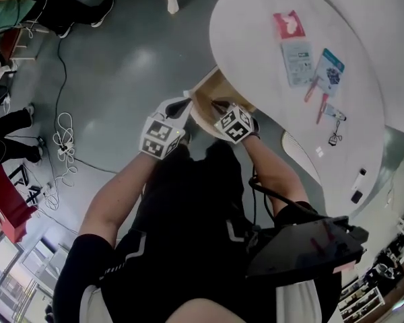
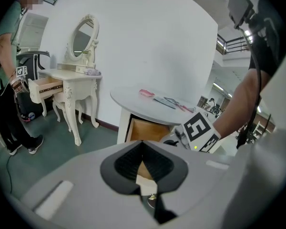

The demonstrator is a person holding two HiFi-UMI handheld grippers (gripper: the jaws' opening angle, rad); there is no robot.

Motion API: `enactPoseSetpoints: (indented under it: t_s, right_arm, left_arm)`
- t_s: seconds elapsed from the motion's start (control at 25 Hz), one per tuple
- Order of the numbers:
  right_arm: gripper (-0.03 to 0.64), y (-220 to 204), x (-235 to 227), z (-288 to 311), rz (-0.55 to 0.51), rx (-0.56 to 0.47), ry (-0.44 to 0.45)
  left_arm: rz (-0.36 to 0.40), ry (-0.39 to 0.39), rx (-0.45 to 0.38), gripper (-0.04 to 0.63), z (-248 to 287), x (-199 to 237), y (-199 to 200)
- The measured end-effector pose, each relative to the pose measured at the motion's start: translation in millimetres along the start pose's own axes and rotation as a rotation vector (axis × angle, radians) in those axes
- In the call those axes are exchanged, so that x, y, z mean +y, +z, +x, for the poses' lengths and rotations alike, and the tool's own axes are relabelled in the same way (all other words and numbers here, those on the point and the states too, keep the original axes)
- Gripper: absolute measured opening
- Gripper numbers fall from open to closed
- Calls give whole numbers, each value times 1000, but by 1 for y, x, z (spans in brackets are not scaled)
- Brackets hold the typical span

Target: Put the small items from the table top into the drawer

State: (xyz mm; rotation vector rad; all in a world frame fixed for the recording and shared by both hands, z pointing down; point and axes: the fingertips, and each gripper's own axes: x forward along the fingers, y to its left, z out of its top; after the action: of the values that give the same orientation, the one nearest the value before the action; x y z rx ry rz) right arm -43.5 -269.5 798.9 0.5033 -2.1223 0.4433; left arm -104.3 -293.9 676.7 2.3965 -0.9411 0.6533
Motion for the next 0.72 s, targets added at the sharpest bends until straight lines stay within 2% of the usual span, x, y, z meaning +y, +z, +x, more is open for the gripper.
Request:
enactPoseSetpoints:
  t_s: [0.28, 0.72]
  right_arm:
    - [31, -11, -8, 27, -27, 63, 19]
    - [31, -30, -13, 64, -41, 174, 38]
  left_arm:
    - [-33, 35, 20, 0, 15, 8, -14]
    - [-50, 48, 48, 0, 19, 8, -28]
